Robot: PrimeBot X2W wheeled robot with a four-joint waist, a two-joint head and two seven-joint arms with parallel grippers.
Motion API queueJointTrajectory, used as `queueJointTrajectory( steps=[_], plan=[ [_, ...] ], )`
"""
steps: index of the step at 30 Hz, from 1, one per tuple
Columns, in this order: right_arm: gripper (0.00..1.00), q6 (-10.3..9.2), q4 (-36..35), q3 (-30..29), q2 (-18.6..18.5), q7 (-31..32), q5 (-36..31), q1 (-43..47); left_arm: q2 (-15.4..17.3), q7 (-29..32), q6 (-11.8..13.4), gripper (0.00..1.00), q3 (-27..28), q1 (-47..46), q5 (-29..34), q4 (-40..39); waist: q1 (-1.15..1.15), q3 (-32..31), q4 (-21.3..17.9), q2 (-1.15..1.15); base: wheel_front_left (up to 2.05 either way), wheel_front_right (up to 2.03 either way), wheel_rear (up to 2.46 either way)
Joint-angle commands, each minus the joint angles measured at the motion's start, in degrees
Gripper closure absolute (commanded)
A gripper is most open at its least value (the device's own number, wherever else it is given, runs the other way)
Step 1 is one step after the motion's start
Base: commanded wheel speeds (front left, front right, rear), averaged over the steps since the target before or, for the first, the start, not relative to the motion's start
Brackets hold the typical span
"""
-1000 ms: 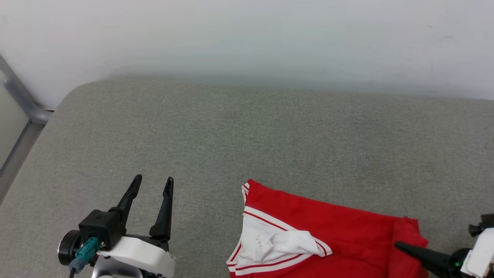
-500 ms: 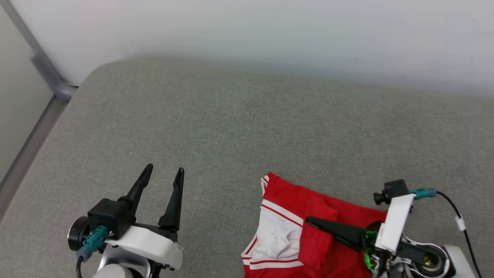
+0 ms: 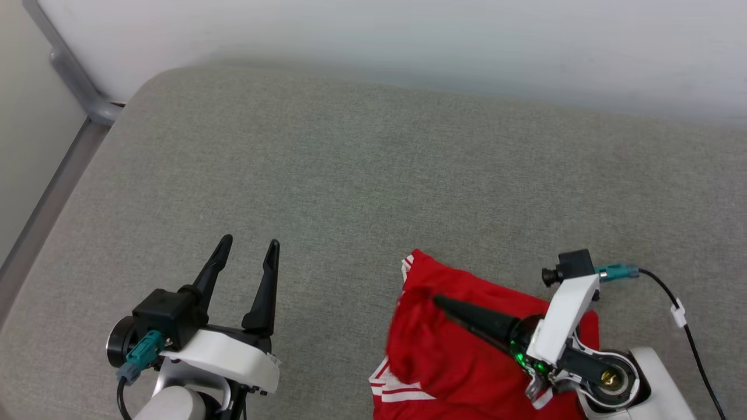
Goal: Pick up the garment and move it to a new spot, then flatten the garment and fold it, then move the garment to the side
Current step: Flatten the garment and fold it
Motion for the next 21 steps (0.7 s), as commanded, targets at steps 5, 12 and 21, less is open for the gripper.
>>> queueJointTrajectory(
  steps=[5,12,21],
  plan=[
    [0.0,-0.01,-8.57,3.39,-1.98,-7.01,-7.62,1.19,-0.5,-0.35,-0.13,0.0,0.17,0.76,0.5,0.35,-0.01,-0.93,-1.08,0.0,0.0,0.0,0.0],
    [0.0,-0.02,-18.75,1.15,-5.16,-29.01,-26.16,4.24,-0.11,-0.6,0.87,0.0,1.25,1.6,2.07,-0.32,-0.01,-2.55,-3.85,0.0,0.0,0.0,0.0],
    [0.0,-0.02,-25.21,-11.02,-6.24,-37.58,-47.68,10.79,0.13,-0.68,2.12,0.0,3.11,4.12,2.31,-0.82,-0.01,-5.54,-6.97,0.0,0.0,0.0,0.0]
  ],
)
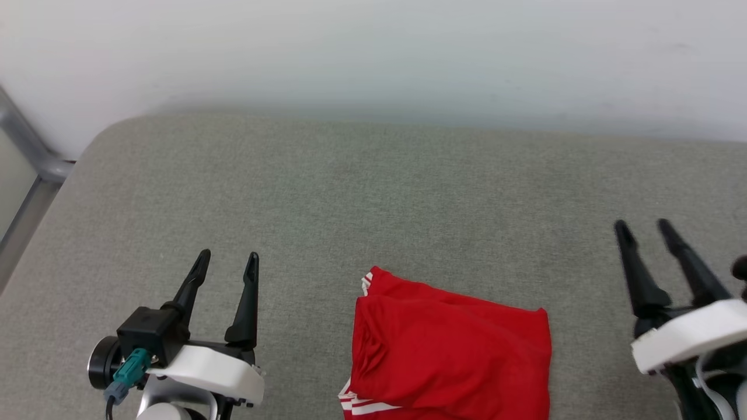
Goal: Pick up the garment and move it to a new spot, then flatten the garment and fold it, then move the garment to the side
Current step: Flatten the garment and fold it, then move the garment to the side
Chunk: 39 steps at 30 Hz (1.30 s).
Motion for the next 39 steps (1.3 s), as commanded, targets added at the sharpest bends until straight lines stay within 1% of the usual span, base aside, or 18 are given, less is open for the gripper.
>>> queueJointTrajectory(
  steps=[1,4,6,8,16,20,28,31,34,37,39],
  plan=[
    [0.0,-0.03,-1.48,-1.56,0.25,-0.98,-3.5,1.37,0.23,-0.34,0.36,0.0,0.47,0.94,0.25,-0.09,0.0,-1.02,-1.04,-0.01,0.0,0.0,0.0],
    [0.0,-0.03,-3.67,-4.63,0.6,-2.33,-10.95,4.43,-0.02,-0.36,0.8,0.0,0.96,1.99,0.42,-0.16,0.0,-1.99,-1.86,-0.01,0.0,0.0,0.0],
    [0.0,-0.03,-4.83,-5.93,1.1,-2.82,-14.62,6.36,-0.2,-0.37,0.75,0.0,1.06,2.73,0.53,0.03,0.0,-2.58,-2.27,-0.01,0.0,0.0,0.0],
    [0.0,-0.03,-5.55,-6.49,1.6,-3.19,-16.8,7.94,-0.15,-0.38,0.67,0.0,1.01,3.37,0.92,0.27,0.0,-3.19,-2.66,-0.01,0.0,0.0,0.0],
    [0.0,-0.03,-8.65,-5.76,4.06,-2.81,-18.72,13.87,-1.71,-0.39,0.06,0.0,1.84,6.0,1.74,0.48,0.0,-4.75,-3.09,-0.01,0.0,0.0,0.0],
    [0.0,-0.03,-9.68,-5.39,4.92,-2.0,-18.16,15.18,-2.23,-0.4,-0.54,0.0,2.05,6.53,1.96,0.77,0.0,-5.0,-3.13,-0.01,0.0,0.0,0.0],
    [0.0,-0.03,-10.01,-6.06,5.25,-1.21,-17.02,15.12,-3.29,-0.4,-1.63,0.0,2.55,6.2,2.3,1.46,0.0,-5.11,-3.16,-0.01,0.0,0.0,0.0],
    [0.0,-0.03,-8.89,-7.57,5.65,-0.21,-13.79,14.76,-3.74,-0.4,-2.03,0.0,2.82,5.54,2.58,1.57,0.0,-4.81,-2.75,-0.01,0.0,0.0,0.0],
    [0.0,-0.03,-6.1,-9.51,5.76,1.64,-9.03,14.41,-3.82,-0.39,-2.48,0.0,2.69,4.77,3.33,1.79,0.0,-4.21,-1.69,-0.01,0.0,0.0,0.0],
    [0.0,-0.03,-1.89,-11.17,4.32,4.52,-4.7,13.6,-4.6,-0.35,-3.01,0.0,2.36,3.91,3.99,1.44,0.0,-3.57,-0.36,-0.01,0.0,0.0,0.0],
    [0.0,-0.03,0.92,-11.25,3.8,6.73,-1.56,12.79,-5.05,-0.35,-3.53,0.0,2.35,3.23,4.33,1.33,0.0,-2.78,0.58,-0.01,0.0,0.0,0.0]
  ],
)
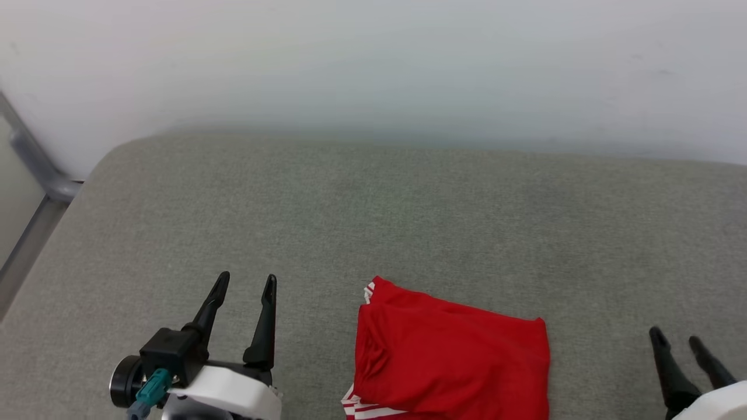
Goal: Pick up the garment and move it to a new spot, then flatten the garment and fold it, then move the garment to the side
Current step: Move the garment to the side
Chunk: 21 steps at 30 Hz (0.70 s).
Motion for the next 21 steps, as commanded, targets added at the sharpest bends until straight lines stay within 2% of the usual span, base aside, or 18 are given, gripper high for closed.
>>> queueJointTrajectory(
  steps=[1,4,7,10,13,16,21],
  plan=[
    [0.0,-0.03,2.21,0.54,-0.7,1.87,2.1,-1.4,-0.58,-0.25,-0.59,0.0,0.04,-1.38,0.44,-0.26,0.0,1.44,1.47,-0.01,0.0,0.0,0.0],
    [0.0,-0.03,4.83,1.53,-1.42,3.7,4.33,-2.17,-1.18,-0.24,-1.28,0.0,0.15,-2.32,0.79,-0.31,0.0,2.76,2.58,-0.01,0.0,0.0,0.0],
    [0.0,-0.03,9.18,4.77,-2.44,5.3,8.37,-3.46,-2.74,-0.24,-2.91,0.0,-0.25,-4.34,1.57,0.26,0.0,5.14,5.4,-0.01,0.0,0.0,0.0],
    [0.0,-0.03,11.75,8.5,-2.73,6.55,11.29,-4.51,-3.64,-0.24,-3.85,0.0,0.19,-5.56,2.12,0.33,0.0,6.62,6.61,-0.01,0.0,0.0,0.0],
    [0.0,-0.03,13.55,11.11,-2.57,7.91,13.4,-5.18,-4.11,-0.24,-4.36,0.0,0.48,-5.81,2.56,0.72,0.0,7.41,7.08,-0.01,0.0,0.0,0.0],
    [0.0,-0.06,18.08,15.02,-2.87,11.99,17.89,-6.17,-4.6,-0.24,-5.33,0.0,1.41,-6.62,3.07,1.32,0.0,8.49,7.62,-0.01,0.0,0.0,0.0],
    [0.0,-0.08,21.54,16.74,-3.0,14.52,20.76,-7.17,-5.05,-0.25,-5.89,0.0,2.22,-6.53,3.62,1.94,0.0,8.98,7.51,-0.01,0.0,0.0,0.0]
  ],
)
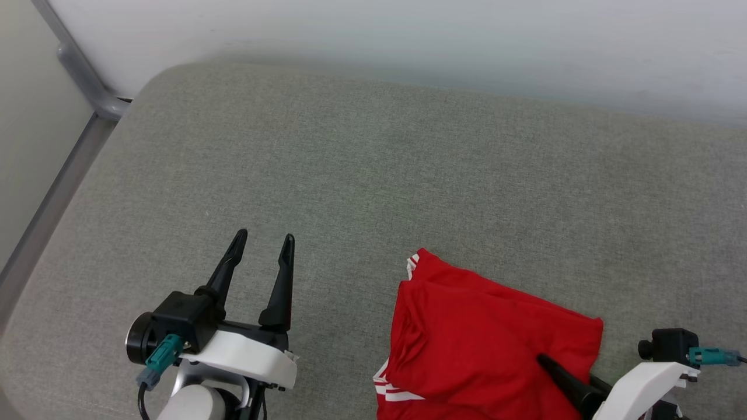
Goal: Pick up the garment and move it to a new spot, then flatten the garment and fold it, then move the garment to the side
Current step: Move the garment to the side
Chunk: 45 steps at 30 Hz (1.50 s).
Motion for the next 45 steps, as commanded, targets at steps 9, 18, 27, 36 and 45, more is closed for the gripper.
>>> queueJointTrajectory(
  steps=[9,18,27,36,45],
  plan=[
    [1.0,-0.15,0.63,2.75,-3.14,-1.9,-0.91,-1.93,-0.58,-0.25,-0.86,0.0,0.65,0.87,1.58,1.38,0.0,-2.36,-2.59,0.0,0.0,0.0,0.0],
    [1.0,-0.13,-3.04,3.21,-9.94,-0.49,-13.95,-4.66,0.11,-0.19,-0.6,0.0,1.14,2.24,2.21,0.23,0.0,-2.96,-10.28,0.0,0.0,0.0,0.0],
    [1.0,-0.13,-6.36,-0.89,-12.9,2.43,-19.98,-9.69,0.26,-0.18,-0.97,0.0,1.72,0.57,2.58,-1.59,0.0,1.09,-20.73,0.0,0.0,0.0,0.0],
    [1.0,-0.13,-4.29,-6.98,-16.76,1.03,-24.46,-19.92,2.69,0.38,-3.05,0.0,1.33,-6.03,4.41,-3.74,0.0,11.69,-25.81,0.0,0.0,0.0,0.0],
    [1.0,-0.12,1.09,-17.88,-20.55,-1.75,-30.53,-29.59,5.21,1.29,-4.67,0.0,1.26,-13.57,6.7,-6.82,0.0,22.05,-25.96,0.0,0.0,0.0,0.0]
  ],
)
